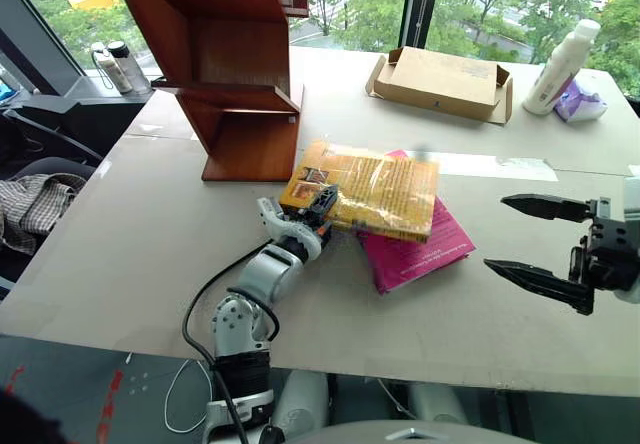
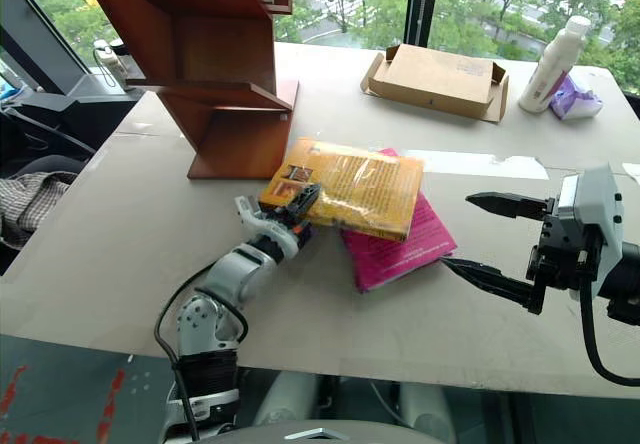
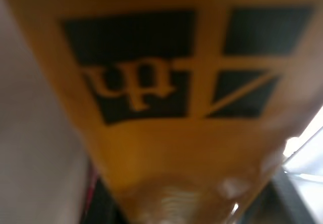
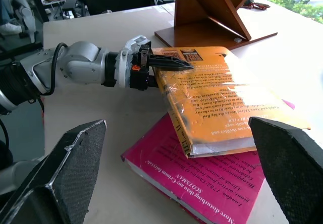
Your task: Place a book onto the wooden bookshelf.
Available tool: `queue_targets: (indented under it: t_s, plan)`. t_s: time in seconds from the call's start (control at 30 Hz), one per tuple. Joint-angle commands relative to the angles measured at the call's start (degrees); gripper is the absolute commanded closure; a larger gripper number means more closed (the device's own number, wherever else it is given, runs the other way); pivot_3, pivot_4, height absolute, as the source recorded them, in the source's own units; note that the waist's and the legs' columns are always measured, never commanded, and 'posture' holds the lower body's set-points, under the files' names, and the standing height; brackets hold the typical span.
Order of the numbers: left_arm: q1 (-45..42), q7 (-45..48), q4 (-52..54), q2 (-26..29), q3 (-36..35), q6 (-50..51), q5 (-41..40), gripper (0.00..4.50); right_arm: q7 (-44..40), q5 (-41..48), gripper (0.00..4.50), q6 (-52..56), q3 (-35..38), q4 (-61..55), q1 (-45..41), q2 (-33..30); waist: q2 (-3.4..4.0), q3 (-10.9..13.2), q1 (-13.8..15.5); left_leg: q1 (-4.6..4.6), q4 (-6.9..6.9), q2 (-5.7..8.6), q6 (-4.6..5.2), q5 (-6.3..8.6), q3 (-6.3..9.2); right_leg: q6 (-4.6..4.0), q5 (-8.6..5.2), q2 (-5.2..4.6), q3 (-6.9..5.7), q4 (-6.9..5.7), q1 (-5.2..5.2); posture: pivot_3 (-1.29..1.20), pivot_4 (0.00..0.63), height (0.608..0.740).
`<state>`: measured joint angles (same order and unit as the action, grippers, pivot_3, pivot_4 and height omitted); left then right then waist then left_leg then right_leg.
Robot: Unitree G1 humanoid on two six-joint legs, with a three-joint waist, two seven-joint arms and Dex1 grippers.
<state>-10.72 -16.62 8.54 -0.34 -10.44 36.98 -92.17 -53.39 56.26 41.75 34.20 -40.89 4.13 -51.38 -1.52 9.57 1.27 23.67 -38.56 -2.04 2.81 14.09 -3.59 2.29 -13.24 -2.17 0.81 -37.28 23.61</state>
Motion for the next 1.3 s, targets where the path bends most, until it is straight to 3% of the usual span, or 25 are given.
queue_targets:
  t_s: [0.03,0.1,0.2,0.3,0.33,0.37,0.47,0.53,0.6,0.73,1.03,1.13,1.3]
  plan:
    - [-0.5,2.4,8.6,5.3,0.7,4.3,-1.6,3.66,-0.2,-0.9,0.0,-3.5,-0.6,3.2,-1.6,1.2,-0.1,0.1,-0.3,0.0,0.0,0.0,0.0,0.0,0.0,0.0,0.0,0.0,0.0,0.0,0.0,0.0,0.15,0.74]
    - [-1.8,2.6,13.2,10.2,0.3,6.7,-5.1,3.67,-0.6,-1.6,0.0,-5.0,-2.0,5.3,-2.2,2.4,-0.11,0.1,-0.5,0.04,0.01,-0.08,-0.01,0.0,0.08,-0.01,0.0,0.09,-0.06,0.01,0.03,0.0,0.15,0.74]
    - [-7.0,6.9,19.2,22.2,0.0,12.9,-7.3,3.67,-1.7,-2.9,0.0,-7.2,-3.3,8.4,-2.1,3.9,-0.25,0.2,-0.5,0.04,0.04,-0.08,-0.01,0.0,0.06,-0.01,0.0,0.06,-0.05,0.0,0.04,0.0,0.15,0.74]
    - [-16.1,14.0,20.9,33.5,-0.3,15.7,-4.1,3.67,-2.6,-4.1,0.0,-9.1,-3.1,12.6,-2.7,4.6,-0.13,0.2,-0.2,0.07,0.04,-0.09,-0.05,-0.02,0.14,-0.02,0.0,0.12,-0.17,-0.02,0.08,0.0,0.15,0.74]
    - [-24.7,17.5,18.9,38.2,0.3,15.8,1.2,3.67,-3.0,-3.9,0.0,-9.4,-2.3,14.6,-3.0,4.6,0.09,0.0,-0.3,0.05,0.04,-0.06,-0.05,-0.02,0.1,-0.01,-0.01,0.07,-0.14,-0.02,0.06,0.0,0.15,0.74]
    - [-30.7,20.0,17.2,41.3,0.7,15.7,5.0,3.67,-3.3,-3.7,0.0,-9.6,-1.8,16.0,-3.3,4.7,-0.19,0.2,-0.2,0.02,0.09,-0.05,-0.03,-0.01,0.0,0.0,0.0,0.06,-0.04,0.23,-0.04,0.0,0.15,0.74]
    - [-43.5,33.7,16.4,51.9,7.1,11.4,24.5,3.67,-4.3,-4.3,0.0,-11.3,-1.0,20.0,-4.7,4.6,-0.44,0.5,-0.5,0.26,0.04,0.18,-0.11,-0.09,0.07,-0.01,0.03,0.4,-0.06,0.32,0.01,0.0,0.15,0.74]
    - [-49.1,45.5,15.2,59.6,16.4,-1.4,46.3,3.67,-4.5,-4.8,0.0,-12.5,-1.4,21.9,-6.5,4.7,0.19,0.2,-0.7,0.06,0.33,0.2,-0.12,-0.07,0.02,0.0,0.03,0.37,0.23,0.51,-0.03,0.0,0.15,0.74]
    - [-53.0,53.7,12.1,63.7,22.7,-12.3,62.1,3.67,-4.4,-4.8,0.0,-13.2,-2.0,23.1,-8.2,4.9,0.33,0.3,-0.7,0.01,0.39,0.42,-0.13,-0.07,-0.19,0.23,-0.09,0.27,0.44,0.47,0.0,0.0,0.15,0.74]
    - [-60.7,63.8,2.1,65.3,26.5,-22.8,76.9,3.67,-5.7,-6.9,0.0,-15.4,-5.2,26.5,-12.0,5.9,0.28,0.4,-0.4,0.18,0.6,0.38,-0.33,-0.19,-0.2,0.27,-0.09,0.29,0.3,0.52,0.2,0.0,0.15,0.74]
    - [-63.0,82.8,-6.8,71.5,31.5,-22.7,97.6,3.67,-8.7,-8.7,0.0,-19.7,-9.1,30.7,-18.3,8.0,0.26,0.4,-0.7,0.29,0.45,0.32,-0.04,-0.03,-0.4,0.5,-0.02,0.27,0.45,0.46,0.33,0.0,0.15,0.74]
    - [-63.9,85.7,-10.0,69.3,33.8,-18.7,103.9,3.67,-8.9,-8.5,0.0,-20.0,-9.7,30.7,-20.4,8.4,0.26,0.4,-0.6,0.3,0.37,0.29,-0.04,-0.02,-0.42,0.51,-0.02,0.28,0.44,0.4,0.34,0.0,0.15,0.74]
    - [-64.2,85.9,-17.8,63.6,36.8,-20.4,112.7,3.67,-7.6,-7.0,0.0,-19.3,-9.7,28.1,-22.3,9.1,0.22,0.4,-0.4,0.28,0.19,0.18,-0.01,-0.02,-0.32,0.51,-0.02,0.24,0.33,0.19,0.27,0.0,0.15,0.74]
